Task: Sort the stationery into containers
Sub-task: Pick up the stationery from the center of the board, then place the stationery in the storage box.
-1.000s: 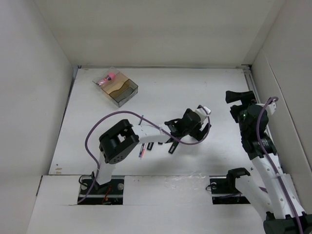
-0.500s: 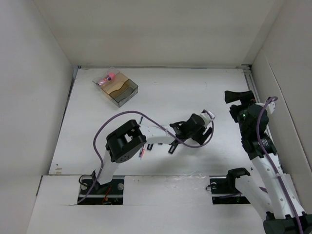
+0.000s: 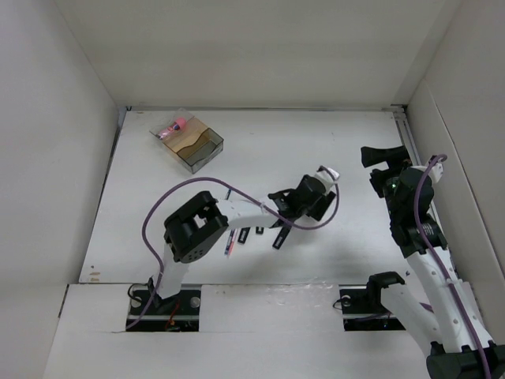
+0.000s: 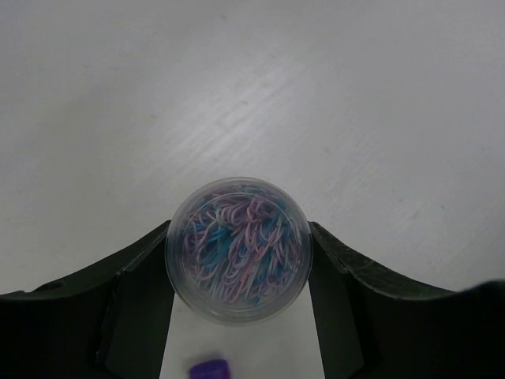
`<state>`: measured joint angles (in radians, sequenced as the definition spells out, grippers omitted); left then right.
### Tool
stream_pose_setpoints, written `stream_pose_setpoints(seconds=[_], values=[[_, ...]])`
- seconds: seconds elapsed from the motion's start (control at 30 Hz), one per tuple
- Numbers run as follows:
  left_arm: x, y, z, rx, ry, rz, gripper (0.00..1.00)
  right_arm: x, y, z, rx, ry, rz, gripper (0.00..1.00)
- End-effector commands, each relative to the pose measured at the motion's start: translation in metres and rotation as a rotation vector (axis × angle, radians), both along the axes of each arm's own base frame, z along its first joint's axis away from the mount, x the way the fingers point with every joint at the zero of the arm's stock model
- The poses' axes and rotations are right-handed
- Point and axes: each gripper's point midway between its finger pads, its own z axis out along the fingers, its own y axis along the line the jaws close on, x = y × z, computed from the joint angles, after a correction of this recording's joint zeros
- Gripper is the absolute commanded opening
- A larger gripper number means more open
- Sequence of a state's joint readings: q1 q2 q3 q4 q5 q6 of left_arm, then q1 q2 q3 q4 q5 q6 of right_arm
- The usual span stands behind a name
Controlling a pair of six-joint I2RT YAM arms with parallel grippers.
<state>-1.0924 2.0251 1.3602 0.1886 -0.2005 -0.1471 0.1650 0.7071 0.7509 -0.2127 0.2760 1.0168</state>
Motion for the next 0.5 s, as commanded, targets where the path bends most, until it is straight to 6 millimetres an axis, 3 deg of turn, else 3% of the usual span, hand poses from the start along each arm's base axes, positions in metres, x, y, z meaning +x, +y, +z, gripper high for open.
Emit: stream_pose_setpoints(seconds=[0.0, 0.1, 0.13, 0.2, 0.27, 0.3, 0.33, 0.37, 0.43, 0.47], values=[[0.071, 0.052, 0.095, -0.189, -0.11, 0.237, 0.37, 0.0, 0.004, 0.019, 0.001, -0.071, 0.021, 0.99], [0.105, 0.092, 0.119, -0.303, -0.088, 0.355, 0.37, 0.0, 0.004, 0.019, 0.001, -0.071, 0.021, 0.99], [0.131, 0.122, 0.127, -0.347, -0.091, 0.423, 0.37, 0.0, 0.004, 0.019, 0.001, -0.071, 0.021, 0.99], [0.155, 0.157, 0.142, -0.419, -0.096, 0.505, 0.37, 0.002, 0.012, 0.018, 0.006, -0.069, 0.063, 0.99], [0.201, 0.231, 0.15, -0.52, -0.089, 0.675, 0.37, 0.002, 0.013, 0.018, -0.002, -0.068, 0.073, 0.99], [0.202, 0.232, 0.15, -0.521, -0.089, 0.676, 0.37, 0.004, 0.014, 0.015, -0.003, -0.057, 0.074, 0.99], [0.214, 0.251, 0.149, -0.538, -0.085, 0.72, 0.37, 0.004, 0.014, 0.017, -0.002, -0.066, 0.073, 0.99], [0.231, 0.285, 0.15, -0.572, -0.079, 0.784, 0.37, 0.004, 0.015, 0.017, -0.001, -0.066, 0.083, 0.99], [0.247, 0.316, 0.144, -0.583, -0.084, 0.841, 0.38, 0.005, 0.02, 0.014, 0.001, -0.057, 0.105, 0.99], [0.258, 0.341, 0.149, -0.585, -0.101, 0.888, 0.38, 0.004, 0.022, 0.014, -0.008, -0.056, 0.119, 0.99]])
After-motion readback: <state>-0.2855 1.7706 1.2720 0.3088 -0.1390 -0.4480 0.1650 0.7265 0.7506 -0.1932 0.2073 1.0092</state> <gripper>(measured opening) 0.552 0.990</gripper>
